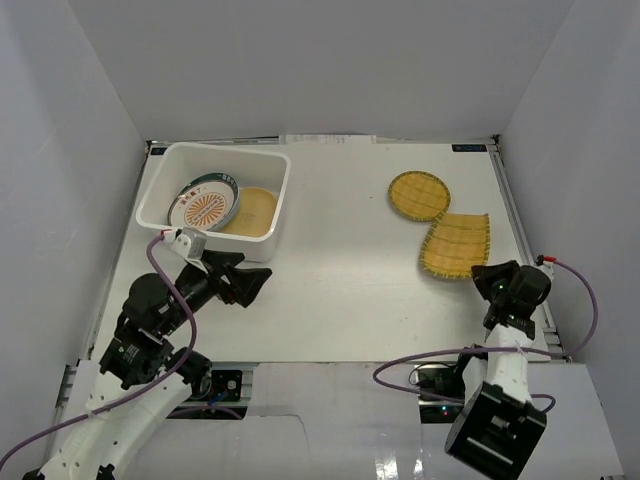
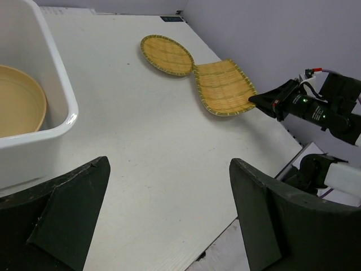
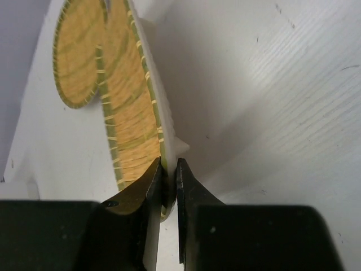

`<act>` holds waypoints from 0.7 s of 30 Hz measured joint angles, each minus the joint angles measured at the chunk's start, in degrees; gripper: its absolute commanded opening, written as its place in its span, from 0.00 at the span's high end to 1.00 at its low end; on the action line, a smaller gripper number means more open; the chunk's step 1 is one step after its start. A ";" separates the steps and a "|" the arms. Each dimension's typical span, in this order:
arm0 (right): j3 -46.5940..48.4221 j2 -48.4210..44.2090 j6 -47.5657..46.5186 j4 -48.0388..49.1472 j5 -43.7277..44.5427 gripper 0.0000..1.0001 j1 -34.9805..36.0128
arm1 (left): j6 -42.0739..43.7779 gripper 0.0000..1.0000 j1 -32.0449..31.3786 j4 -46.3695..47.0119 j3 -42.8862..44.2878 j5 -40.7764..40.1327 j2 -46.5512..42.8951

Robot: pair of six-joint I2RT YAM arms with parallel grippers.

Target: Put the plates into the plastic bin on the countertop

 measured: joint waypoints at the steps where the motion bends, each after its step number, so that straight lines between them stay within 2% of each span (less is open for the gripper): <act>1: 0.46 -3.63 0.04 -2.19 1.53 0.92 0.00 | -0.74 0.02 0.00 -0.37 0.39 -0.31 0.31; 4: 4.35 -12.04 0.44 -9.75 4.59 0.92 0.11 | -3.80 0.02 0.00 -0.63 4.57 -0.81 3.34; 8: 15.26 -14.29 2.64 -13.70 5.20 0.92 4.52 | -6.25 0.02 -0.13 1.36 10.62 -1.53 6.29; 12: 26.25 -11.82 5.20 -11.28 5.01 0.92 17.86 | -7.41 0.02 -0.33 2.51 13.77 -4.85 6.49; 17: 35.78 -3.61 6.23 -6.05 5.73 0.92 36.85 | -7.96 0.02 -0.33 3.21 14.64 -7.80 6.86; 21: 47.84 13.44 3.93 -3.43 8.41 0.92 52.50 | -7.69 0.02 -0.33 2.93 15.43 -10.60 9.07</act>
